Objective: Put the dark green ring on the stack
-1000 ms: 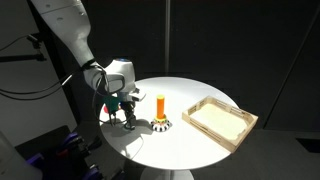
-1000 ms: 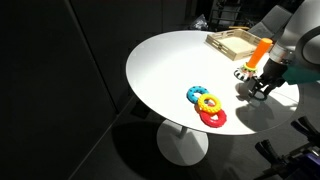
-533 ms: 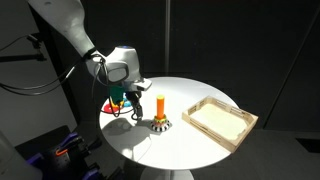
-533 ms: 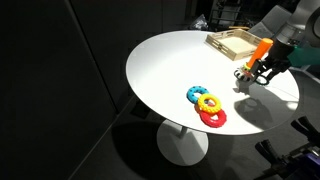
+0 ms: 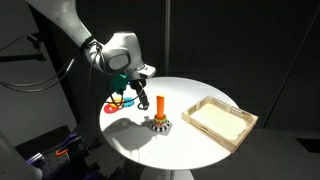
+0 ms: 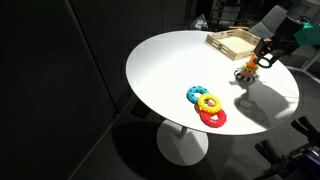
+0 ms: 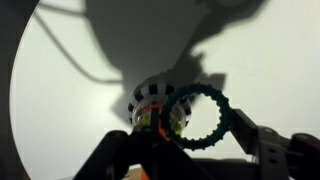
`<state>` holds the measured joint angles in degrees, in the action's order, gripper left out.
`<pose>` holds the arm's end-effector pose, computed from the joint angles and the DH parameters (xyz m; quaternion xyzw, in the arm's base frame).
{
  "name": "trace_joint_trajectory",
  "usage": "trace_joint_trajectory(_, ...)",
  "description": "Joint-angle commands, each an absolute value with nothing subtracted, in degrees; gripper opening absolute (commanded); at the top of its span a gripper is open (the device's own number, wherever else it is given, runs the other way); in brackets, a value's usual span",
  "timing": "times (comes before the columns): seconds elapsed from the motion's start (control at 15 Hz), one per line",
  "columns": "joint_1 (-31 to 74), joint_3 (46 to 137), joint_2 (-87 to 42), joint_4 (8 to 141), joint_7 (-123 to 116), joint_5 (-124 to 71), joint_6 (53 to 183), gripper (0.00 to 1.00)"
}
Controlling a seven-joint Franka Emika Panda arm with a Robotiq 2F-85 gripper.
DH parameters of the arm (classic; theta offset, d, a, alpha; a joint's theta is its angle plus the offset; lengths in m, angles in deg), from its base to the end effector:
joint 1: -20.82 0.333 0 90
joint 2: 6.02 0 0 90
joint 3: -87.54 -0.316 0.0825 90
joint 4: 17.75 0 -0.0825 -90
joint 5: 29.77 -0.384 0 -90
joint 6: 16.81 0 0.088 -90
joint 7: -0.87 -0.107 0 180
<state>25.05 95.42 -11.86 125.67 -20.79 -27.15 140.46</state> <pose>0.4826 -0.0297 0.2578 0.9776 -0.1977 0.0720 0.0060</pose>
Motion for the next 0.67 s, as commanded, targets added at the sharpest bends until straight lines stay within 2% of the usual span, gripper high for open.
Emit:
trace_joint_trajectory(0.0, 23.34, 95.05, -8.75, 125.05, -24.32, -23.87, 139.03, 0.47)
trace_joint_trajectory(0.6, 20.01, 95.04, -7.31, 123.88, -31.93, -15.83, 141.28, 0.47)
